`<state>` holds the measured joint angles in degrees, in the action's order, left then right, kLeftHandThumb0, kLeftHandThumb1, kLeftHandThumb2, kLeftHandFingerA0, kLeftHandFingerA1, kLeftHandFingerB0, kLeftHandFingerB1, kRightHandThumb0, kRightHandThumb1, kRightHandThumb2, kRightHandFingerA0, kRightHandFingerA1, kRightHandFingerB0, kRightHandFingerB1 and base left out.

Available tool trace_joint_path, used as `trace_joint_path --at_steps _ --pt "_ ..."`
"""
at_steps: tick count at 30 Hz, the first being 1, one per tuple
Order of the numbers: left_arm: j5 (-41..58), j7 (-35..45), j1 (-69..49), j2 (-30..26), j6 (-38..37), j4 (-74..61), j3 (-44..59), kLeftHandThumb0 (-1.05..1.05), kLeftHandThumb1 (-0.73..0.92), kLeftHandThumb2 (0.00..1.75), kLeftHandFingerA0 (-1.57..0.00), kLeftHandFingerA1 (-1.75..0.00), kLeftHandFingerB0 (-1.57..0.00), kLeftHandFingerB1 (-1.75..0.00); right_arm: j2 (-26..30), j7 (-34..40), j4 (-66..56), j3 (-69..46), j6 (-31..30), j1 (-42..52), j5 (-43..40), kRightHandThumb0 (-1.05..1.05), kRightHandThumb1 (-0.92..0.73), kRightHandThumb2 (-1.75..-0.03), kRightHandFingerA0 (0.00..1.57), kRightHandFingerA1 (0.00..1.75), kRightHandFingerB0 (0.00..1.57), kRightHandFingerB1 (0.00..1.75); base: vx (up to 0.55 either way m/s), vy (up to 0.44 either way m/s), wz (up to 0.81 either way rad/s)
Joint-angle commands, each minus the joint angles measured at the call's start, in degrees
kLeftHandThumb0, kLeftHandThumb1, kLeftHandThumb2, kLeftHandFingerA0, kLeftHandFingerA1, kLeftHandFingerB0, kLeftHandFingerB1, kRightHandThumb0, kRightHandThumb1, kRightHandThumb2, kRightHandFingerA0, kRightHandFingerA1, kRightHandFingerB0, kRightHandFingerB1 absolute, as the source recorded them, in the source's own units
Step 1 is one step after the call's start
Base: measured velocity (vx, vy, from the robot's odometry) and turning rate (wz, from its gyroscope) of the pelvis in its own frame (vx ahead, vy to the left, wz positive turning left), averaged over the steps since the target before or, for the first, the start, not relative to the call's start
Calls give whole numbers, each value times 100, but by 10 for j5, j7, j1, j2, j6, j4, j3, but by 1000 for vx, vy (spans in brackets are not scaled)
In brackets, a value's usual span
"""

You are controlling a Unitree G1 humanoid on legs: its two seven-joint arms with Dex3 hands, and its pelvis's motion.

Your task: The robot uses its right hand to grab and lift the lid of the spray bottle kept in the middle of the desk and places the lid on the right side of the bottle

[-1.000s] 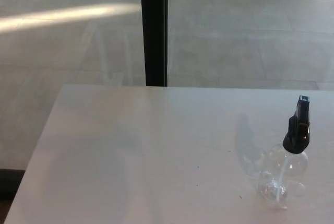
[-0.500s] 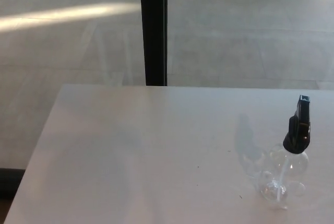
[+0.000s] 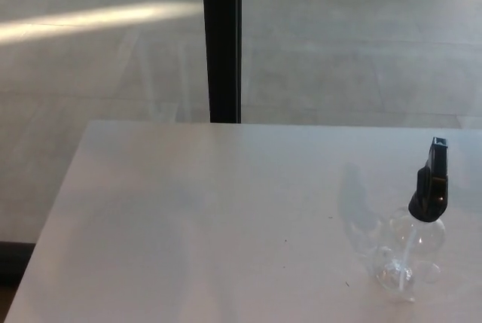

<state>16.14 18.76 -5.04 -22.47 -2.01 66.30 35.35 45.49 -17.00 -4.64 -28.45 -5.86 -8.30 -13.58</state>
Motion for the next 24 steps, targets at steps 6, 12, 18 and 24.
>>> trace_joint_path --at_steps 6,12,18,24 --pt "11 14 -9 -14 -12 1 -9 -93 48 113 -31 -86 -4 -63 89 -117 -17 172 39 -108 67 -34 -28 -87 2 51 0 49 0 0 0" --pt "15 7 -5 -17 -6 7 -9 -92 46 111 -32 -85 -3 -63 93 -152 43 220 106 -128 92 -35 -27 -87 0 50 0 48 0 0 0" --pt "10 10 -7 -20 -18 11 -21 -92 47 112 -34 -87 -4 -65 101 -174 38 266 127 -120 133 -32 -31 -88 1 51 0 48 0 0 0" --pt "12 3 -6 -22 -13 12 -24 -89 46 111 -34 -85 -3 -64 110 -197 24 305 154 -130 172 -31 -36 -90 2 52 0 48 0 0 0"
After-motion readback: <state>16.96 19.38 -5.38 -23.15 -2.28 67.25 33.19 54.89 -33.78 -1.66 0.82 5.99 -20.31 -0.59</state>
